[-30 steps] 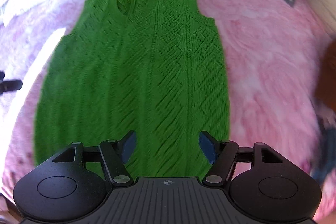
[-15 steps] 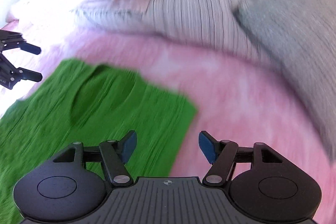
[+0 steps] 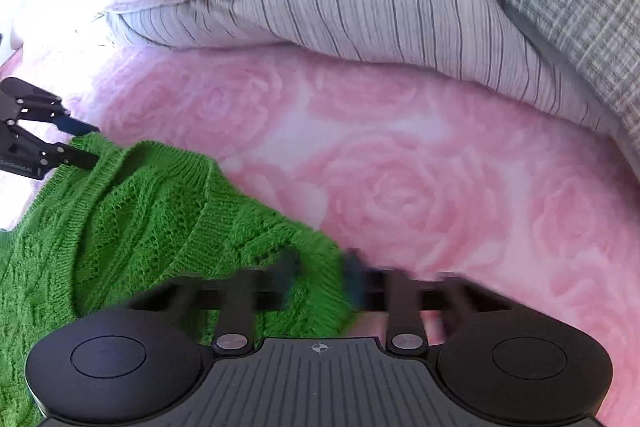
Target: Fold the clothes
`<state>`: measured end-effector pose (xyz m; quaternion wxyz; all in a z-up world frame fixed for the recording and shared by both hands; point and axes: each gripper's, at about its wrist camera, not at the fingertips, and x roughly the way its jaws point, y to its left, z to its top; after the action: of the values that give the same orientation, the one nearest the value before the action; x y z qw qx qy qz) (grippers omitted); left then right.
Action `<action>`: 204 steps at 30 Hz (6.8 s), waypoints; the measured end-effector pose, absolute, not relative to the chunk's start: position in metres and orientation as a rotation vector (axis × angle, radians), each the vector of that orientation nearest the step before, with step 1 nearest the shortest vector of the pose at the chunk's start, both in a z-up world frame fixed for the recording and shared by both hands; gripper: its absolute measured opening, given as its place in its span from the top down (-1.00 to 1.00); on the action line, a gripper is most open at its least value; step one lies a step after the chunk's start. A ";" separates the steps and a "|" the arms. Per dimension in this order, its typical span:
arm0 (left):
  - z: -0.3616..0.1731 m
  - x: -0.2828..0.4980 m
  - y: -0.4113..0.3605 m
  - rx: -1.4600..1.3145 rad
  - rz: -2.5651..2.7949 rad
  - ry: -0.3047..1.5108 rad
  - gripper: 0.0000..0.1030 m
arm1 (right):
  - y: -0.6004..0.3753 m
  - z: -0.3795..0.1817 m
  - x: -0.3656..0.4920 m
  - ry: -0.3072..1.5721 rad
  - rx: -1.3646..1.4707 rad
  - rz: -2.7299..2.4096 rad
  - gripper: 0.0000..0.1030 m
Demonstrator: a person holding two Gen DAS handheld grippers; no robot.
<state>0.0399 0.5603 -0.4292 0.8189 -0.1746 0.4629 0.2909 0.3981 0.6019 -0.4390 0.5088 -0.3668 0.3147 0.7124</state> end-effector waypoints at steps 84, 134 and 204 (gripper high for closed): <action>-0.436 -0.126 0.183 -1.500 1.100 0.231 0.30 | 0.176 -0.401 0.384 1.448 0.070 1.156 0.89; -0.396 -0.058 0.263 -0.653 1.167 0.701 0.70 | 0.306 -0.413 0.346 0.690 -0.622 1.420 0.39; -0.360 -0.031 0.096 -0.798 1.022 1.093 -0.13 | 0.157 -0.372 0.320 1.133 -0.678 1.355 -0.23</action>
<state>-0.0308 0.0958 -0.3596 0.6616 -0.3528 0.4833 0.4519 0.3205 0.1566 -0.3718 0.5851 -0.2906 0.4857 0.5808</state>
